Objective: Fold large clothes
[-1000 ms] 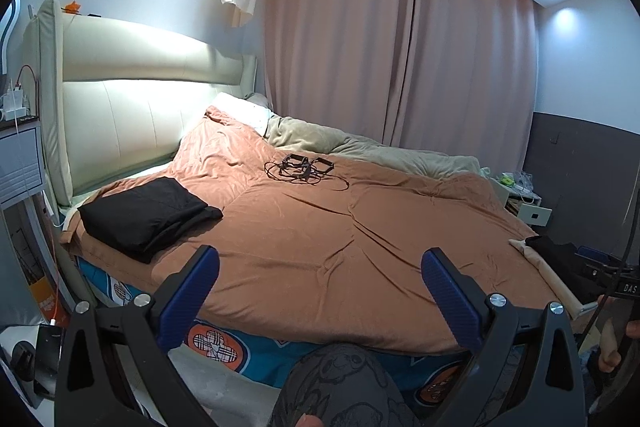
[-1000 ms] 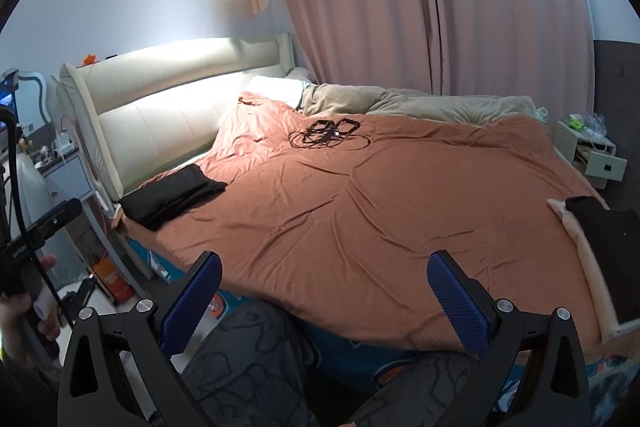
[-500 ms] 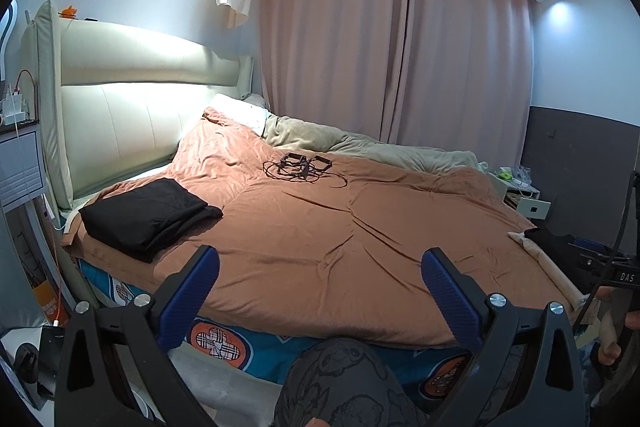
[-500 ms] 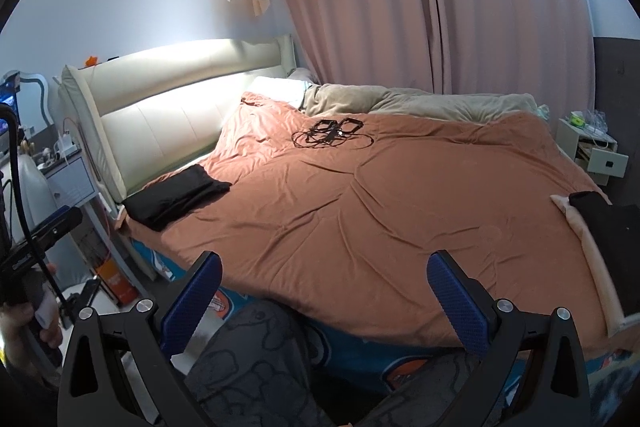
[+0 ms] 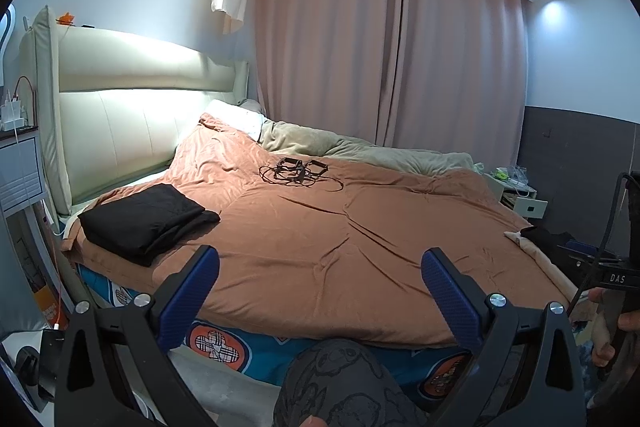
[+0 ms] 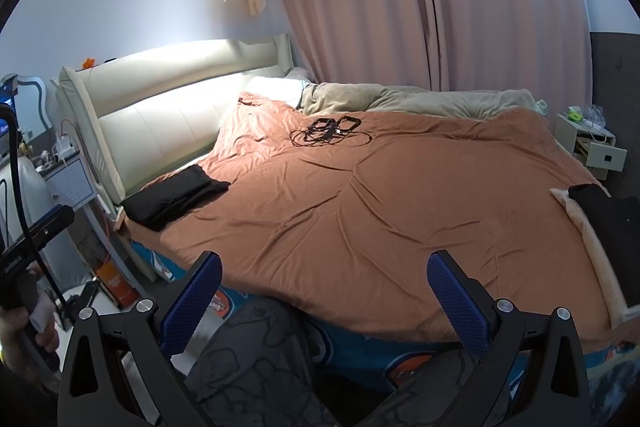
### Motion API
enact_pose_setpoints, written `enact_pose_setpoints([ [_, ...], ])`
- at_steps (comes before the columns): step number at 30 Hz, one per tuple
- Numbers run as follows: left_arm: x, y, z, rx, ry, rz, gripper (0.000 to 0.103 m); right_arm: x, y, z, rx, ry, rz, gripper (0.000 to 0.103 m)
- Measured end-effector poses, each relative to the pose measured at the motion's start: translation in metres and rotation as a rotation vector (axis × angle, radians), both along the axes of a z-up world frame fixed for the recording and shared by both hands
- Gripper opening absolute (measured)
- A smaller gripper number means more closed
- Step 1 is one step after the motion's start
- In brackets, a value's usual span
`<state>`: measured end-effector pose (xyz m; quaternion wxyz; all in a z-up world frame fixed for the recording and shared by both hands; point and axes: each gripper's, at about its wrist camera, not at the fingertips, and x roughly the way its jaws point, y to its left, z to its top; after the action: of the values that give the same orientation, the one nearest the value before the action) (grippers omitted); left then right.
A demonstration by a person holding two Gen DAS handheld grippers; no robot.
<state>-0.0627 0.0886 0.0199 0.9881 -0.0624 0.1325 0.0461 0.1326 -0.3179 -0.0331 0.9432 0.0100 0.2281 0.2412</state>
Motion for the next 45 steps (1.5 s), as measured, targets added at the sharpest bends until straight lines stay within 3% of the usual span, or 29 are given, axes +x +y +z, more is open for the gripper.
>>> enact_pose_setpoints([
  [45,-0.0081,0.0021,-0.0018,0.004,-0.017,0.007,0.103,-0.0020,0.0016,-0.0080,-0.011,0.003,0.009,0.103],
])
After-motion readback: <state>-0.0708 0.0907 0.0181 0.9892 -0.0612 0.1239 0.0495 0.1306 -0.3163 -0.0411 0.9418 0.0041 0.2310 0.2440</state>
